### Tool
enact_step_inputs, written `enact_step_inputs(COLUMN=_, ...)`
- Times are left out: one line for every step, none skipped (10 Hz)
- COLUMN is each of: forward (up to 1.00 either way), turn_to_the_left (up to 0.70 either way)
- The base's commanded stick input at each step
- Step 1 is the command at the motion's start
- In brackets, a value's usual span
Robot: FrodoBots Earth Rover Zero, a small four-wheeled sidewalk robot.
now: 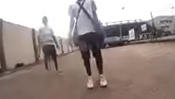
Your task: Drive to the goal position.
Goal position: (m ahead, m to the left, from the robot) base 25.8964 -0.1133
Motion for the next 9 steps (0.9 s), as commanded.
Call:
enact_step_inputs(forward=1.0, turn_to_the_left=0.0)
enact_step_inputs(forward=1.0, turn_to_the_left=0.0)
enact_step_inputs(forward=1.0, turn_to_the_left=0.0)
enact_step_inputs(forward=1.0, turn_to_the_left=0.0)
enact_step_inputs(forward=1.0, turn_to_the_left=0.0)
enact_step_inputs(forward=1.0, turn_to_the_left=0.0)
enact_step_inputs(forward=1.0, turn_to_the_left=0.0)
enact_step_inputs(forward=1.0, turn_to_the_left=0.0)
enact_step_inputs(forward=1.0, turn_to_the_left=0.0)
